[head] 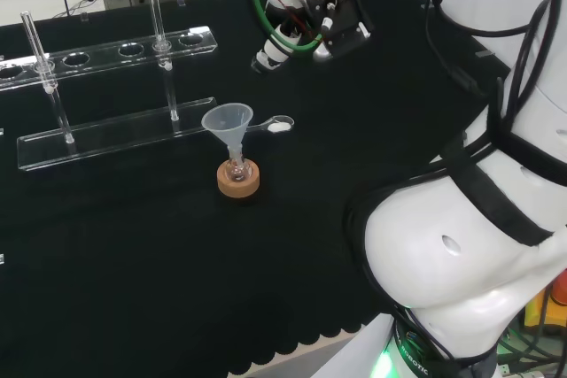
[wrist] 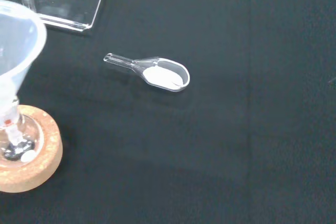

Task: Pick up the weighing funnel.

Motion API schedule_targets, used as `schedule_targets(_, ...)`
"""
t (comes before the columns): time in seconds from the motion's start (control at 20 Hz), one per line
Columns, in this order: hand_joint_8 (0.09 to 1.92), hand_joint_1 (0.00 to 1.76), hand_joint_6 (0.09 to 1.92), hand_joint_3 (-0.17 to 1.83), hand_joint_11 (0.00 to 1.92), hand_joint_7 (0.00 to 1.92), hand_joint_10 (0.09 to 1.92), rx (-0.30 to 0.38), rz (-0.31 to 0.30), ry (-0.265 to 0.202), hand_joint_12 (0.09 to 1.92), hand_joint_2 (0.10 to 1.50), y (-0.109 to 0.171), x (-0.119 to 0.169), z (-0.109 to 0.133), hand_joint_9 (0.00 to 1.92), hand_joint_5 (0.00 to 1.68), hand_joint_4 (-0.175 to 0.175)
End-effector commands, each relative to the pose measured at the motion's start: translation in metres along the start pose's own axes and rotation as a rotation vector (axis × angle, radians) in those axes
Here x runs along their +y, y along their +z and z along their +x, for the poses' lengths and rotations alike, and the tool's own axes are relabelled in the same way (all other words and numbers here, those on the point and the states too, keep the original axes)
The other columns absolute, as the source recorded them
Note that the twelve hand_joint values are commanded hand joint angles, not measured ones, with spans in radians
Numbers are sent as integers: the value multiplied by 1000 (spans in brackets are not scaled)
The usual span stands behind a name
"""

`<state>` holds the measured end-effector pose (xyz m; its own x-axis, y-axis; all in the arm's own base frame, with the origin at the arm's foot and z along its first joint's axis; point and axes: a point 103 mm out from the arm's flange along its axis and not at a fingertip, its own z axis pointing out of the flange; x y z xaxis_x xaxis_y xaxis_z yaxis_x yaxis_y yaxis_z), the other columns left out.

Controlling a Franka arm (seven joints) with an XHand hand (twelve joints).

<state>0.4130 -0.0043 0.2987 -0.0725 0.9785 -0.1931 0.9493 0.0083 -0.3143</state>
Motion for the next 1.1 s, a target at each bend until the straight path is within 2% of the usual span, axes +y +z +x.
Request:
schedule_targets(0.05, 662, 550, 101, 396, 556, 522, 533, 61, -1, -11, 1290, 687, 21, 22, -20, 781, 499, -50)
schedule_targets(0.3, 662, 559, 100, 399, 555, 526, 531, 84, -19, -22, 1291, 688, 38, 43, -29, 786, 505, -51)
schedule_targets(0.7, 650, 746, 114, 461, 592, 606, 499, 113, -23, -45, 1268, 680, 74, 88, -37, 857, 564, -54)
schedule_targets(0.9, 647, 760, 129, 482, 607, 635, 489, 114, -30, -43, 1264, 674, 93, 105, -39, 882, 600, -54)
schedule_targets(1.1, 647, 766, 144, 491, 613, 646, 485, 126, -10, -52, 1259, 673, 112, 119, -37, 890, 626, -53)
